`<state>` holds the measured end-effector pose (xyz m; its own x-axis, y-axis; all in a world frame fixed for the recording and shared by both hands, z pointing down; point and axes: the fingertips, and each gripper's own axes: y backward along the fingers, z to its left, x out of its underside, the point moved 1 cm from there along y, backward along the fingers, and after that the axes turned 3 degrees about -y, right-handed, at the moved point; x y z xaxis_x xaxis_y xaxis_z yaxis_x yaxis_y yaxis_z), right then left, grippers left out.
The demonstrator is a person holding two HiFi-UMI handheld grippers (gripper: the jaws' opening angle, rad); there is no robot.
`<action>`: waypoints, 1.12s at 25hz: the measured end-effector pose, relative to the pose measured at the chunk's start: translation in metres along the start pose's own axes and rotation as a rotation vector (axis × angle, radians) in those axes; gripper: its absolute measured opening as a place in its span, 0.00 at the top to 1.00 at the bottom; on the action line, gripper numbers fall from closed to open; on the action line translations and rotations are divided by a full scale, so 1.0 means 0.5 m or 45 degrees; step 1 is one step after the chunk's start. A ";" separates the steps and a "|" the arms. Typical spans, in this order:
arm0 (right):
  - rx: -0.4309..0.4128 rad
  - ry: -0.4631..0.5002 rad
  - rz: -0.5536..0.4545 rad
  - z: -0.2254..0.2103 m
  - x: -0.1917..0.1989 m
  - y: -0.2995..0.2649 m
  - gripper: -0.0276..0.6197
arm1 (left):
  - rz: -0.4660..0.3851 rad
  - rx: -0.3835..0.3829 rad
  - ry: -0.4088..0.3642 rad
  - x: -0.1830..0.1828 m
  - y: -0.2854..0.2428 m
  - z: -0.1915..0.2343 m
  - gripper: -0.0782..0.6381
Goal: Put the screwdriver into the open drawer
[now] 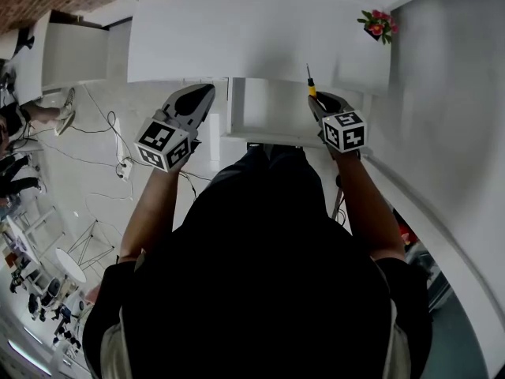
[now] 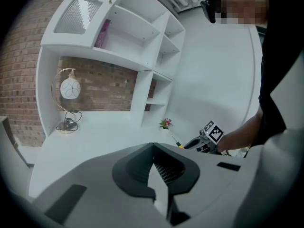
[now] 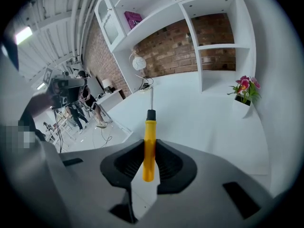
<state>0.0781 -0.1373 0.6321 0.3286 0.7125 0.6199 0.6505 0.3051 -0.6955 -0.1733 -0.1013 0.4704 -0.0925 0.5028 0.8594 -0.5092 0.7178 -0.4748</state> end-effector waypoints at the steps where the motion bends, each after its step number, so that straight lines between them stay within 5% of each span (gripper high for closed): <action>1: -0.001 0.007 0.007 0.002 0.003 -0.003 0.83 | 0.002 -0.003 0.001 0.003 0.002 0.001 0.87; 28: -0.007 0.199 0.229 -0.033 0.131 -0.110 0.83 | 0.094 -0.019 0.061 0.099 -0.017 0.005 0.87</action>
<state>0.0751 -0.1178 0.7169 0.5411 0.6485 0.5354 0.5758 0.1783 -0.7979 -0.1758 -0.0838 0.5174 -0.0882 0.5768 0.8121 -0.4896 0.6849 -0.5396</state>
